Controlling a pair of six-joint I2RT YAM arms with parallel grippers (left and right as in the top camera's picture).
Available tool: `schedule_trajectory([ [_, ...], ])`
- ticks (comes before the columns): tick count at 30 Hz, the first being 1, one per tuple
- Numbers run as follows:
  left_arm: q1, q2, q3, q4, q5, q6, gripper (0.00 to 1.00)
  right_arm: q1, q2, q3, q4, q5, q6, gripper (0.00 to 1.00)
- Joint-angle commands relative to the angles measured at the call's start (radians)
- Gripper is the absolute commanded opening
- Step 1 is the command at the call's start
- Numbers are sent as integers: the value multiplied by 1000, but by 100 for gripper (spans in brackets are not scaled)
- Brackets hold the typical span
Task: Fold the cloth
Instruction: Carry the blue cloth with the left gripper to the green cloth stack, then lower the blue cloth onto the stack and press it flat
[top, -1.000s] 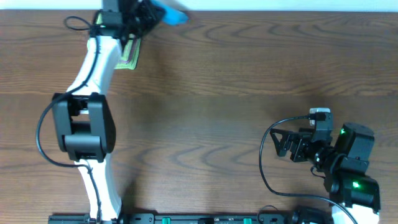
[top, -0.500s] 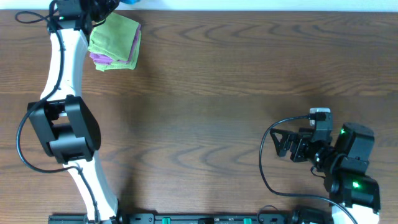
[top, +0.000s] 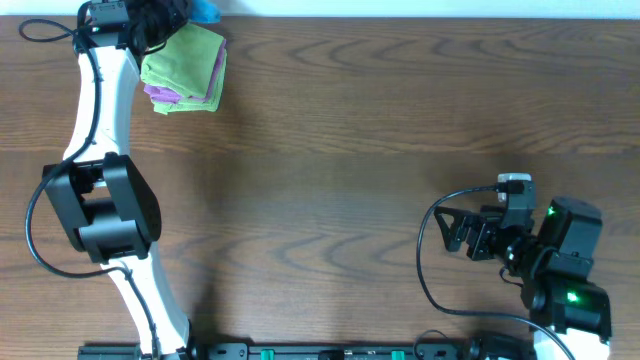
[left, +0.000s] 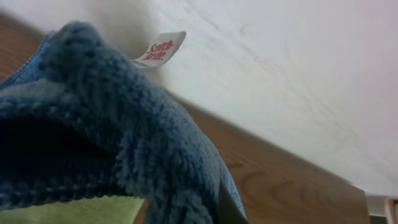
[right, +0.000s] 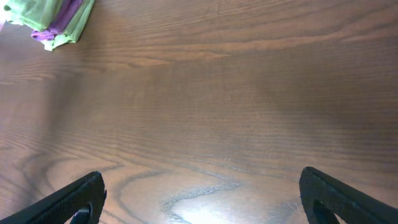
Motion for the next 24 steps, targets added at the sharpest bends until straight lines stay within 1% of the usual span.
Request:
schedule_trajectory([
  [1,2,-26,24,-21,-28,23,6,-8,-3,-5,-1,-18,10,99],
  [8,2,-26,24,-103,-57,31,6,-8,-3,-5,-1,-18,10,99],
  [16,2,-23,24,-231,-146,31,6,-8,-2,-5,-1,-18,10,99],
  [24,2,18,23,-304,-153,31,5,-8,-3,-5,-1,-18,10,99],
])
